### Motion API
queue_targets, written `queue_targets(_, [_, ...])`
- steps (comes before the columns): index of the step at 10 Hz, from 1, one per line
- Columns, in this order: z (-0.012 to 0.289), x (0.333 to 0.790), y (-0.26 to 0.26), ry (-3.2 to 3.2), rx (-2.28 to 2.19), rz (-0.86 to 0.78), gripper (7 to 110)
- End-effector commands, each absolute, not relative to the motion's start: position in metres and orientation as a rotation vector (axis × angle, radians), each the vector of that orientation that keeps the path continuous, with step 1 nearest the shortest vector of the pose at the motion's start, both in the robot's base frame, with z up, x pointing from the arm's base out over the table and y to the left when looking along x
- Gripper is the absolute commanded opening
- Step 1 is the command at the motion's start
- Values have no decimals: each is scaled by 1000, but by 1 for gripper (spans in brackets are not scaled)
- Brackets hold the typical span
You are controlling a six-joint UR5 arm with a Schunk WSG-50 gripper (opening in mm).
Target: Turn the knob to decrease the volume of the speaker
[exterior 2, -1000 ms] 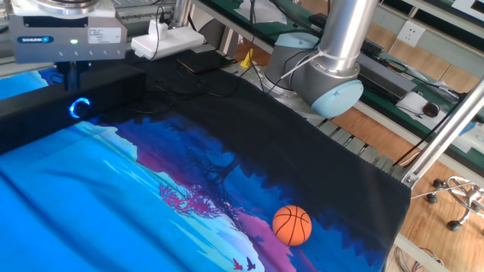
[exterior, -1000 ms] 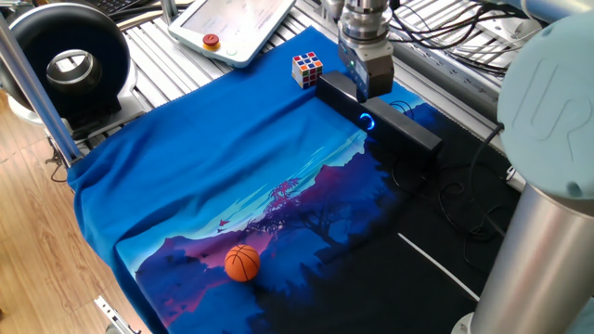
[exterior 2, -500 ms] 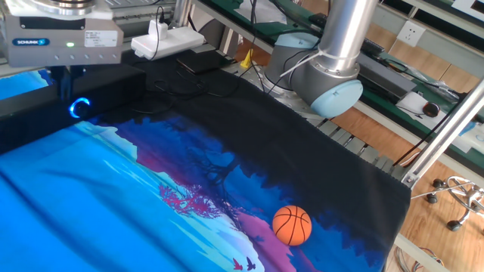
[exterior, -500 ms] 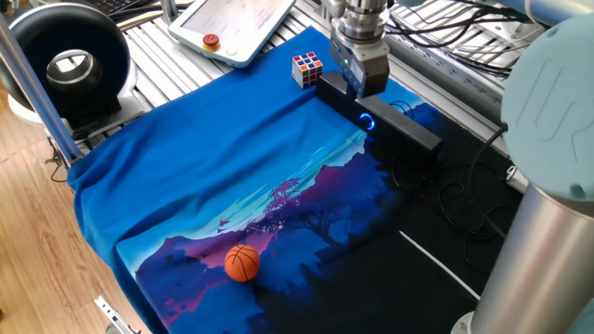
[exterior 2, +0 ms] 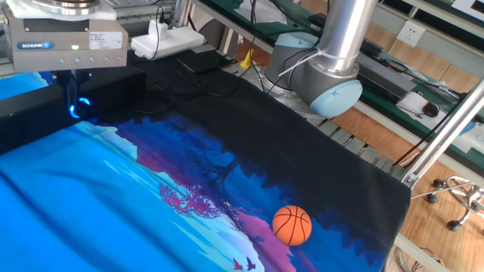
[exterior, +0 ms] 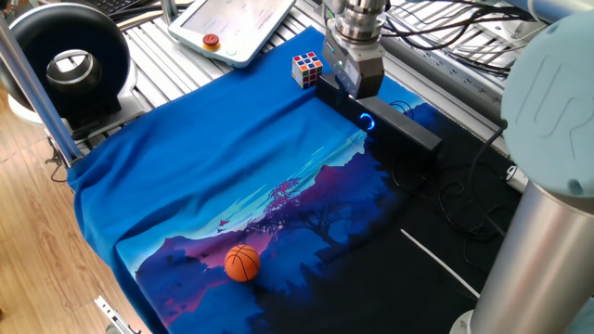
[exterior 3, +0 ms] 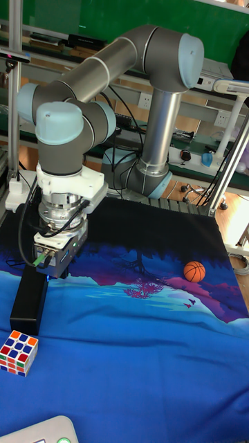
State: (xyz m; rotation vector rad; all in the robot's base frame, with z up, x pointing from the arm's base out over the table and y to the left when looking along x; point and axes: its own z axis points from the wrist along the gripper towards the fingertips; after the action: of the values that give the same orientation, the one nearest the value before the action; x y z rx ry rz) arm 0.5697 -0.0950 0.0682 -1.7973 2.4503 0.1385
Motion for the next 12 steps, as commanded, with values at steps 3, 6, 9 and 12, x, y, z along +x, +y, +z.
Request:
queue_targets(3, [68,564,-105,2335,-1876,112,7])
queue_targets(6, [62,570,-111,2169,-1996,95,7])
queue_targets(9, [57,560,-138,2186,-2050,55,7])
queue_targets(12, [57,537,-146,2251,-2058,84,7])
